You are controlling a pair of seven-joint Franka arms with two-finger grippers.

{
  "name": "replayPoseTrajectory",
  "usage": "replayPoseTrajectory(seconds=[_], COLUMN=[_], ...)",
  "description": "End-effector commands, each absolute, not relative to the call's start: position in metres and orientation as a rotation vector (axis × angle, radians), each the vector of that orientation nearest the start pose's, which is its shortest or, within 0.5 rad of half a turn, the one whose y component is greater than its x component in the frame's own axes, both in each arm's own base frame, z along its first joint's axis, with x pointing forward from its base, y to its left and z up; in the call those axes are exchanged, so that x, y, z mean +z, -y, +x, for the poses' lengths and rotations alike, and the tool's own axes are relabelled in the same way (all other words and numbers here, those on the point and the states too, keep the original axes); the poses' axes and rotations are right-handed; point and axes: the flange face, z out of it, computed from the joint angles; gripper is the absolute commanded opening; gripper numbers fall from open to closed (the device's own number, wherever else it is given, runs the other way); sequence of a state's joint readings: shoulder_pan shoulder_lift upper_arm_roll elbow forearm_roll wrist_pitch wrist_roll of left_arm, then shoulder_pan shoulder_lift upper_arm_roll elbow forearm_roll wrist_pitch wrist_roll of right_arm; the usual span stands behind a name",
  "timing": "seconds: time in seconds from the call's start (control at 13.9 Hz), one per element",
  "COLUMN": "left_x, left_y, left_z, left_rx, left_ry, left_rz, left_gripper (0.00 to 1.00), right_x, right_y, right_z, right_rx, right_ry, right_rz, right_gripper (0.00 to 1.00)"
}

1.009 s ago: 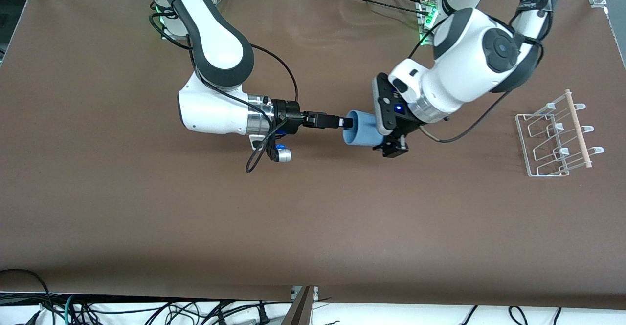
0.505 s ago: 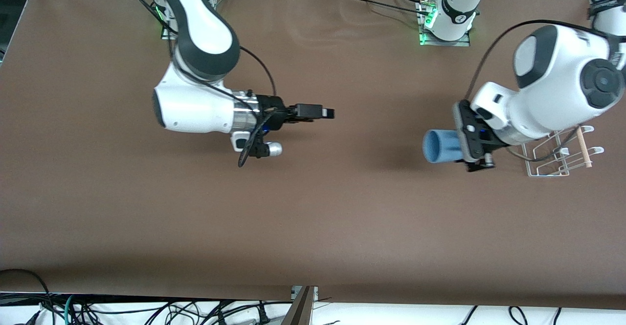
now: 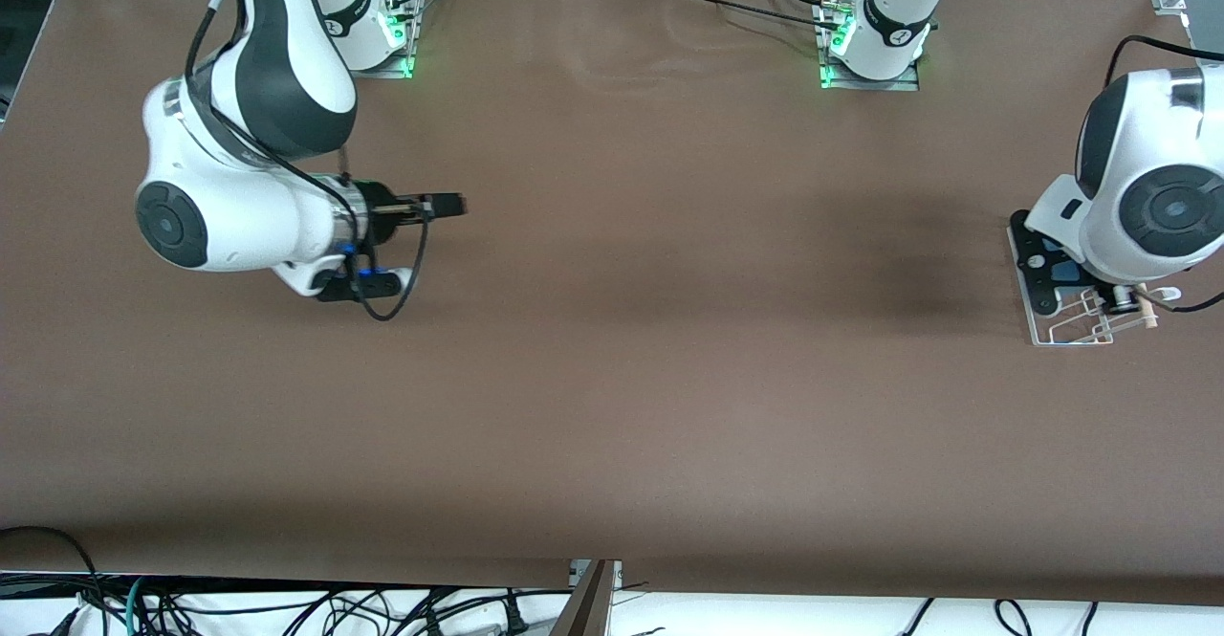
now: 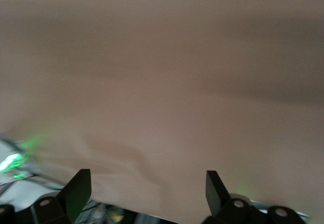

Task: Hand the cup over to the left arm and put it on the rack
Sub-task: 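Carry the cup to the rack with the left gripper while the right gripper retracts, then lower the cup onto the rack's dowel with the left gripper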

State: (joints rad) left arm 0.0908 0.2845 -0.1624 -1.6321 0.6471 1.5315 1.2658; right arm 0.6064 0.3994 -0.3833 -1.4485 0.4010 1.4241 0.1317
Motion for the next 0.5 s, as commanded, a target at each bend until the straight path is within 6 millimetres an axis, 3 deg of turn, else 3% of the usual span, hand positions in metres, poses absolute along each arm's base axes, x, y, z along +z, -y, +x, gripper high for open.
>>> replayPoseTrajectory(seconds=[0.0, 0.07, 0.29, 0.43], left_x=[0.433, 0.424, 0.385, 0.365], left_y=[-0.062, -0.071, -0.087, -0.092], left_z=[0.584, 0.574, 0.541, 0.52], left_rx=[1.161, 1.227, 1.417, 1.447], left_ry=[-1.714, -1.693, -1.667, -1.672], left_rz=[-1.89, -1.833, -1.583, -1.439], left_gripper=[0.0, 0.0, 0.0, 0.0], right_x=[0.483, 0.493, 0.518, 0.545], right_y=[-0.179, -0.164, -0.092, -0.064], right_z=[0.584, 0.585, 0.6, 0.605], right_rx=[0.571, 0.539, 0.463, 0.381], right_ry=[0.227, 0.284, 0.325, 0.368], right_rz=[-3.117, -3.154, -3.174, -3.174], right_gripper=[1.0, 1.0, 1.0, 1.0])
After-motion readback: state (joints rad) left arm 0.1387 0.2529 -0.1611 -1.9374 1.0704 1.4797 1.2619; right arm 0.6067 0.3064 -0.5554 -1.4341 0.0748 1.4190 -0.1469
